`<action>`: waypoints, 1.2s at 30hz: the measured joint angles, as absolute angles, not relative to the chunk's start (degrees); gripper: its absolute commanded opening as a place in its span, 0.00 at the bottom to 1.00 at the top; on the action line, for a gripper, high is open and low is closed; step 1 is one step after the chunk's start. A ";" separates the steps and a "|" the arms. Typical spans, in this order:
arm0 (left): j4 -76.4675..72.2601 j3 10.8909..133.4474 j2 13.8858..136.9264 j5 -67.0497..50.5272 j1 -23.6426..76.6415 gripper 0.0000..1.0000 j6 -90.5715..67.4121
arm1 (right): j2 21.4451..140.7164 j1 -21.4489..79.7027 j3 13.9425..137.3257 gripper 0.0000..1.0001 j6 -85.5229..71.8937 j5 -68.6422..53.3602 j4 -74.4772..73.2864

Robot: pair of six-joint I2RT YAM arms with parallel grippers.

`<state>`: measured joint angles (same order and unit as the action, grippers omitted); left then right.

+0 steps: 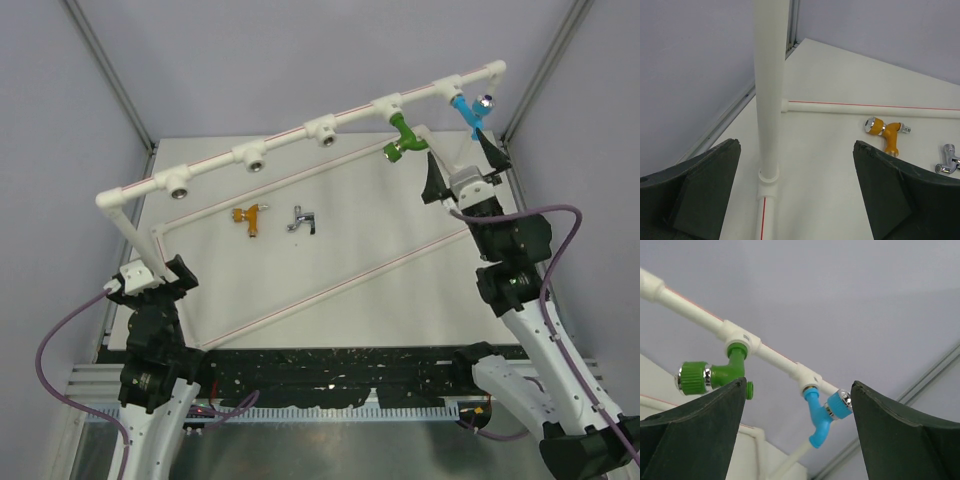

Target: Install the water faucets

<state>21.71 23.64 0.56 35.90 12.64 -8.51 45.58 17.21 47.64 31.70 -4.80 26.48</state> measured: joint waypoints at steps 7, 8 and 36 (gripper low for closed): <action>21.69 23.64 0.56 35.86 13.02 1.00 -8.51 | 48.45 20.21 50.57 0.88 66.08 -7.81 12.27; 21.71 23.64 0.56 35.83 13.08 1.00 -8.51 | 48.97 20.82 50.59 0.88 69.36 -7.75 10.87; 21.71 23.64 0.56 35.68 13.54 1.00 -8.49 | 66.15 26.04 58.28 0.17 76.97 -0.99 13.87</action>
<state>21.71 23.64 0.56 35.68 13.54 -8.49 66.15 26.04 58.28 76.97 -0.99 13.87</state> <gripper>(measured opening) 0.995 0.343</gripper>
